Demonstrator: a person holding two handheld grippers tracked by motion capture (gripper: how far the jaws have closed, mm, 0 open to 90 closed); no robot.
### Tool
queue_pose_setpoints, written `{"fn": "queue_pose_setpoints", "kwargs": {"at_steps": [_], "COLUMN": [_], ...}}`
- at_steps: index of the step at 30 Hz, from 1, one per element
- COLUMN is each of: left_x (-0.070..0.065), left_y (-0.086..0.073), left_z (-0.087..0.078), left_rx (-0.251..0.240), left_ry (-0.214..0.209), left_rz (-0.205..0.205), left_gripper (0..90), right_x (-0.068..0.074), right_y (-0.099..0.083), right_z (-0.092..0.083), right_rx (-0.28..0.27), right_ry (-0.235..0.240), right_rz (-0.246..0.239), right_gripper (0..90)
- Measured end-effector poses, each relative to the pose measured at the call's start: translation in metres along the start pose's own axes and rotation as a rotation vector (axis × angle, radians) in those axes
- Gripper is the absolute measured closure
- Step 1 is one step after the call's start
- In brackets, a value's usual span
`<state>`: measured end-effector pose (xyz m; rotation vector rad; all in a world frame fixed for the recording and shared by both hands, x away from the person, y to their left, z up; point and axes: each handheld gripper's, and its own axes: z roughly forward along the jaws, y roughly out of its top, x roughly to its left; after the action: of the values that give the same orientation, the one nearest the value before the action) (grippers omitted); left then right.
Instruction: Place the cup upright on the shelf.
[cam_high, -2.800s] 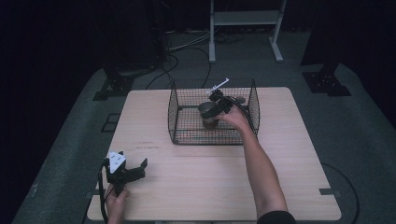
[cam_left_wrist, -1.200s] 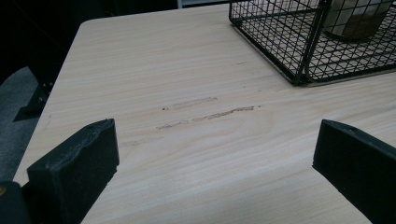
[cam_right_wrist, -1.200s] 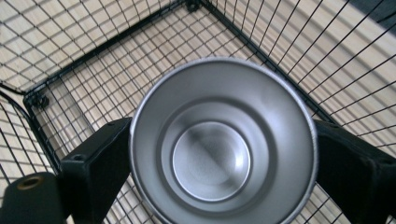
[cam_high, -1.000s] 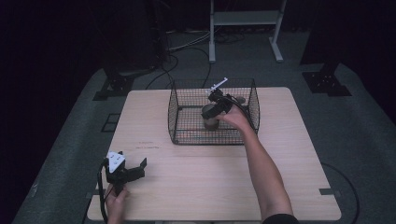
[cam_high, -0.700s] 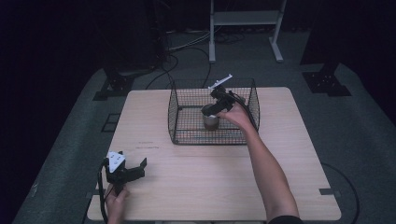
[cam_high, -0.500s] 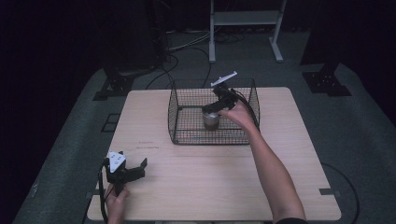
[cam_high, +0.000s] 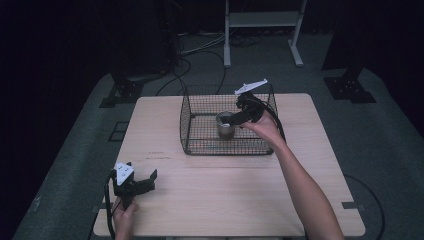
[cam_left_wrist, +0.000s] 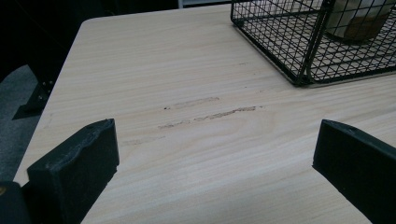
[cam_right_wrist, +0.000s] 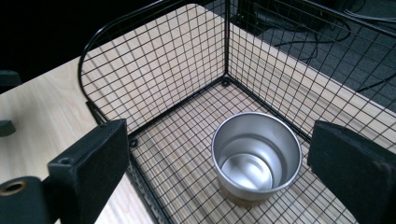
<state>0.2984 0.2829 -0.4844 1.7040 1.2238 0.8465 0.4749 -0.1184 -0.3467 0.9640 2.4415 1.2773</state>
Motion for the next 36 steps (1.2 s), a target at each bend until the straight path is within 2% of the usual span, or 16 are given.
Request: {"fn": "queue_pose_setpoints", "kwargs": {"at_steps": [5,11,17,28,31,36], "left_x": [0.0,-0.001,-0.001,0.0,0.0,0.0], "left_y": [0.0,0.0,0.0,0.0,0.0,0.0], "left_z": [0.0,0.0,0.0,-0.001,-0.001,-0.001], "left_rx": [0.004,0.004,0.0,0.0,-0.004,-0.004], "left_ry": [-0.001,-0.002,-0.004,-0.005,-0.005,-0.004], "left_rz": [0.002,0.009,0.003,0.005,0.001,0.0], "left_gripper": [0.0,0.0,0.0,0.0,0.0,0.0], "right_x": [0.004,0.006,0.01,0.017,0.02,0.023], "right_y": [-0.009,-0.017,-0.029,-0.042,-0.045,-0.052], "right_z": [-0.016,-0.031,-0.051,-0.071,-0.082,-0.089], "right_rx": [-0.016,-0.024,-0.038,-0.042,-0.066,-0.072], "right_ry": [0.024,0.008,0.015,0.032,0.035,0.034], "right_rz": [-0.005,-0.016,-0.015,-0.037,-0.046,-0.053], "right_gripper": [5.1,5.1,5.1,5.0,5.1,5.0]}}
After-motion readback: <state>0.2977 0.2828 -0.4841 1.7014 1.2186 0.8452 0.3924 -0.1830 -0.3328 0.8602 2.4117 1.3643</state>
